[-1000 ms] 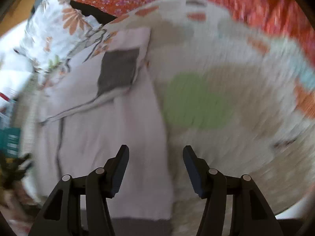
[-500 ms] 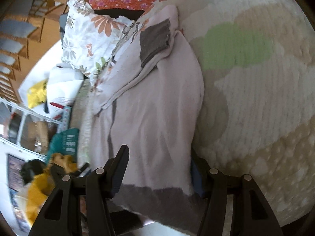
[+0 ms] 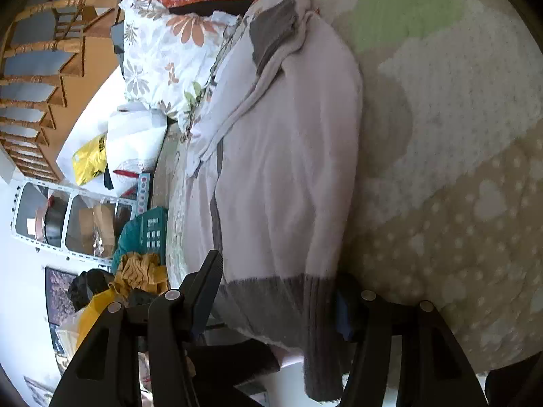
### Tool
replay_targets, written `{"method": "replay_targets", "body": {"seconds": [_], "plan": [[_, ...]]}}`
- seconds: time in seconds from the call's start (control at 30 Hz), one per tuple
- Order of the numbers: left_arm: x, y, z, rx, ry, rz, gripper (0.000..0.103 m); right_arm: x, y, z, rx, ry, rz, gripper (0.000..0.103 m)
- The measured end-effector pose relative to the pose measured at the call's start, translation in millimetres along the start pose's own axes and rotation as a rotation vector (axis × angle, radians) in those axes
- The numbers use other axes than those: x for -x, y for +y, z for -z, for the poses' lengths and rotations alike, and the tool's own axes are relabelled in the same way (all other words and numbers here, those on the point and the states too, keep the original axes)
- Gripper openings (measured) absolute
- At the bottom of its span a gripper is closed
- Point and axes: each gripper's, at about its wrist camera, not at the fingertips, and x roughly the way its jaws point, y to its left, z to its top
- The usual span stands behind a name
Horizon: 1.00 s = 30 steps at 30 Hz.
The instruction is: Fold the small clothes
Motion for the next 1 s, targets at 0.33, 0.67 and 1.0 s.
{"method": "replay_targets", "body": {"seconds": [0.33, 0.67, 1.0], "plan": [[-12.5, -16.3, 11.6, -0.061, 0.006, -0.047, 0.061, -5.2, 14.8, 18.2, 0.099, 0.0, 0.112, 0.055], [3.3, -24.0, -4.8, -0.042, -0.016, -0.167, 0.007, 7.2, 27.0, 29.6, 0.154, -0.082, 0.287, 0.01], [69.9, -26.5, 41.2, 0.001, -0.085, -0.038, 0.006, 60.8, 41.7, 66.2, 0.155, -0.084, 0.176, 0.009]]}}
